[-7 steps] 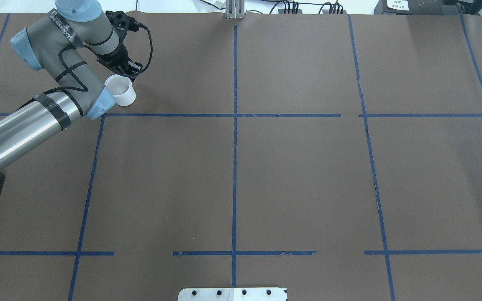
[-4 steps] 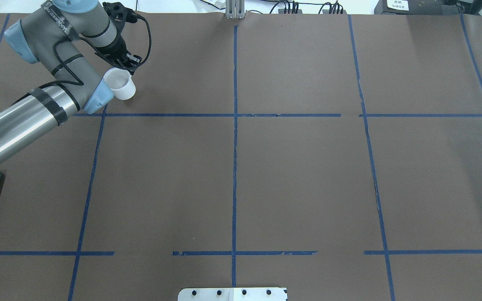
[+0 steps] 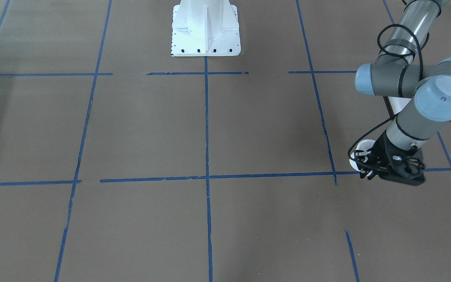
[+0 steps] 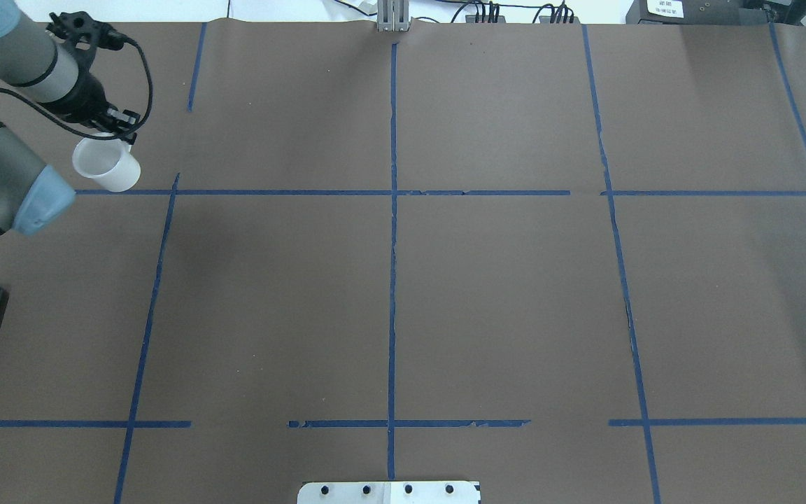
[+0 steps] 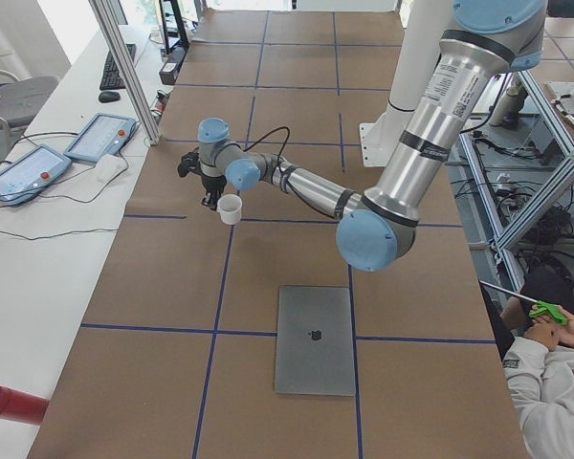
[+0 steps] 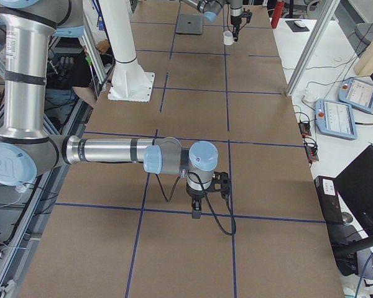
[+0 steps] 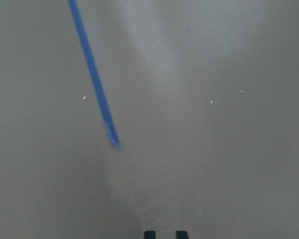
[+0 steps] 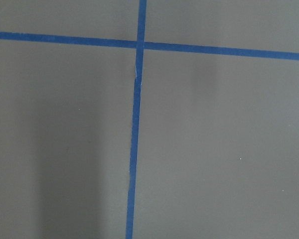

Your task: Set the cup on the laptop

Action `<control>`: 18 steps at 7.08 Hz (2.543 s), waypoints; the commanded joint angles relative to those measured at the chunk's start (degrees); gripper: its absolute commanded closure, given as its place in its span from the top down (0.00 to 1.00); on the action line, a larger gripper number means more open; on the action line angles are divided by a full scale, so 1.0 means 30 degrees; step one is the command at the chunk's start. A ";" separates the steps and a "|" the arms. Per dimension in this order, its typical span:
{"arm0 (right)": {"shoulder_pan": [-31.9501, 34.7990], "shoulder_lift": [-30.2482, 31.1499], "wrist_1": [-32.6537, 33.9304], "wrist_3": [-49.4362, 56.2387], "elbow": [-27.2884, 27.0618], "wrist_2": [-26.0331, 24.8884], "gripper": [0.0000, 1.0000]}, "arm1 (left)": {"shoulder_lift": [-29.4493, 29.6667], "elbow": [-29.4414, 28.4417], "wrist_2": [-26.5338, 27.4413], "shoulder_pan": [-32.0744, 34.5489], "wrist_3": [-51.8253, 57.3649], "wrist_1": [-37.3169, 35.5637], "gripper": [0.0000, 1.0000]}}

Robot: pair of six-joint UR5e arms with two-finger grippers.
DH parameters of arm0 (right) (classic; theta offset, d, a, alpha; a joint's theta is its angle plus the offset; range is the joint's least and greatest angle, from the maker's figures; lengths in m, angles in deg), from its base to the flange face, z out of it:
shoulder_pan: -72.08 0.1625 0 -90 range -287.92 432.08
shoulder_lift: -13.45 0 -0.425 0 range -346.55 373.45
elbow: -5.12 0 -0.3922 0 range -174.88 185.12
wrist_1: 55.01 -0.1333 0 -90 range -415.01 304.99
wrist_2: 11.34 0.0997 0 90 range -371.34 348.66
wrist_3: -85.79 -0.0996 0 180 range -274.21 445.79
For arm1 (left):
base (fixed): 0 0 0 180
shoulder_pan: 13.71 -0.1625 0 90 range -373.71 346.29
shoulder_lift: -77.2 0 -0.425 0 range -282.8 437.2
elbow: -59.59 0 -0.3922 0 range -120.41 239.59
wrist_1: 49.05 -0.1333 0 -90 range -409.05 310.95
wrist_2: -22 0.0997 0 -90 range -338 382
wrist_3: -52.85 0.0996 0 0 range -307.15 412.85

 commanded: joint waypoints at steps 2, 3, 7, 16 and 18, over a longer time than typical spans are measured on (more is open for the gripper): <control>0.0000 -0.0001 -0.0029 0.0001 0.0000 0.0000 1.00 | -0.6814 0.2454 -0.1893 0.2505 0.4722 0.0720 0.00; 0.0000 -0.0001 -0.0029 0.0001 0.0000 0.0000 1.00 | -0.8655 0.2861 -0.1780 0.2833 0.4882 0.0954 0.00; 0.0000 -0.0001 0.0000 0.0001 0.0000 -0.0029 1.00 | -1.1604 0.1900 -0.1662 0.3452 0.3221 0.5379 0.00; 0.0000 -0.0001 0.0000 0.0001 0.0000 0.0000 1.00 | -1.1867 0.0201 -0.1896 0.2868 0.2218 0.7490 0.00; 0.0000 -0.0001 0.0000 0.0001 0.0000 -0.0029 1.00 | -1.1867 -0.0065 -0.1954 0.2514 0.2189 0.7518 0.00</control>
